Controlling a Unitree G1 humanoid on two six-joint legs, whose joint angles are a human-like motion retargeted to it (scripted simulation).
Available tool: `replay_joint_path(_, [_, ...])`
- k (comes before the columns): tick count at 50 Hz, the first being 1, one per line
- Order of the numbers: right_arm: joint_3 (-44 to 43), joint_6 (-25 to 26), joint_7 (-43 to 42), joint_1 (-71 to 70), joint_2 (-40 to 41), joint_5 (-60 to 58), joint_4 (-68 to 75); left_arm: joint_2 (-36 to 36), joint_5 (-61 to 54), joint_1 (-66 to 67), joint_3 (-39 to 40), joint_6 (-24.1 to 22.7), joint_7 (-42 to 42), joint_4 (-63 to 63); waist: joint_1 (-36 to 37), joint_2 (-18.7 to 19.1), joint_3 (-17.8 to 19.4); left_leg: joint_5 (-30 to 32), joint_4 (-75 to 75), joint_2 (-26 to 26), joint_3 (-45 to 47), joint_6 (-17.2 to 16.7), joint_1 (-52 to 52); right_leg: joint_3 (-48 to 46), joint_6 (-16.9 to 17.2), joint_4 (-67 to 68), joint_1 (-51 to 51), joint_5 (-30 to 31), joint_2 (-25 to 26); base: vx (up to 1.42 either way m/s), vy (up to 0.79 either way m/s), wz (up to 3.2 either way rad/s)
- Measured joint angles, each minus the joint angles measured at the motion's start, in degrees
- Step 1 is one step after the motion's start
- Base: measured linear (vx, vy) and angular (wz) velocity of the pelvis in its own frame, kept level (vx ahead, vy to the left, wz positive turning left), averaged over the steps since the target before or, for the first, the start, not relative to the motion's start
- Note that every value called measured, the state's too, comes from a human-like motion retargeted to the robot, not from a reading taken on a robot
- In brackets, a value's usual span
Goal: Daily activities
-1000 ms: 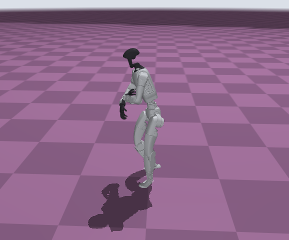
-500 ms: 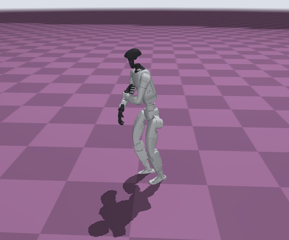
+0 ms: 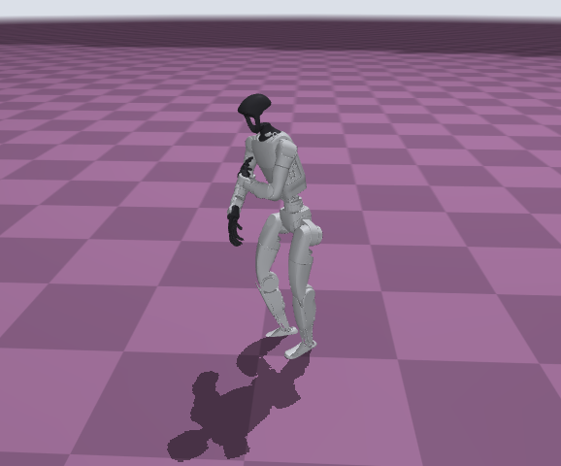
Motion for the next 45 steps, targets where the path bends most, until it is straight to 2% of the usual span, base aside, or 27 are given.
replay_joint_path(5, [-0.1,-1.5,-3.4,-1.8,0.5,1.3,-5.3,-1.0,-1.3,0.0,-0.6,-2.2,3.6,0.0,-0.3,0.6,0.7,0.3,-0.2,0.1,0.2,-0.2,-0.9,-0.3,0.4,0.2,-0.9,0.6,-0.2,0.00,0.00,0.00])
replay_joint_path(18, [2.5,-4.7,-12.6,-14.8,-1.2,-1.5,-18.8,-2.7,-1.8,-4.2,-1.4,-9.1,19.0,-4.9,-0.1,1.3,1.4,-0.6,2.1,0.6,0.5,-0.5,-2.6,-1.2,1.1,1.3,-1.7,1.1,-0.6,0.00,0.00,0.00])
replay_joint_path(28, [7.4,-6.0,-11.5,-24.0,-1.7,-2.0,-26.2,-5.3,-1.7,-9.8,-3.1,-8.9,21.1,-5.6,-1.0,1.7,1.8,-3.4,7.0,1.9,1.0,-0.1,-3.7,-0.9,0.9,1.7,-0.8,1.1,0.2,0.00,0.00,0.00])
replay_joint_path(36, [9.7,-6.5,-8.9,-23.2,-2.1,-1.4,-26.3,-6.9,-1.4,-8.5,-3.2,-8.5,20.9,-3.4,-1.4,2.1,2.0,-4.1,6.7,1.4,1.3,0.4,-3.0,-0.2,0.9,3.0,-1.0,0.3,-0.4,0.00,0.00,0.00])
replay_joint_path(45, [10.7,-8.4,-10.7,-23.6,-3.2,0.1,-32.2,-7.1,-1.7,-6.6,-3.0,-9.9,25.2,-3.3,-0.9,1.3,2.1,-4.0,5.3,-0.4,1.6,1.3,-1.3,0.5,1.7,6.5,-1.5,-0.4,-2.5,0.00,0.06,0.04])
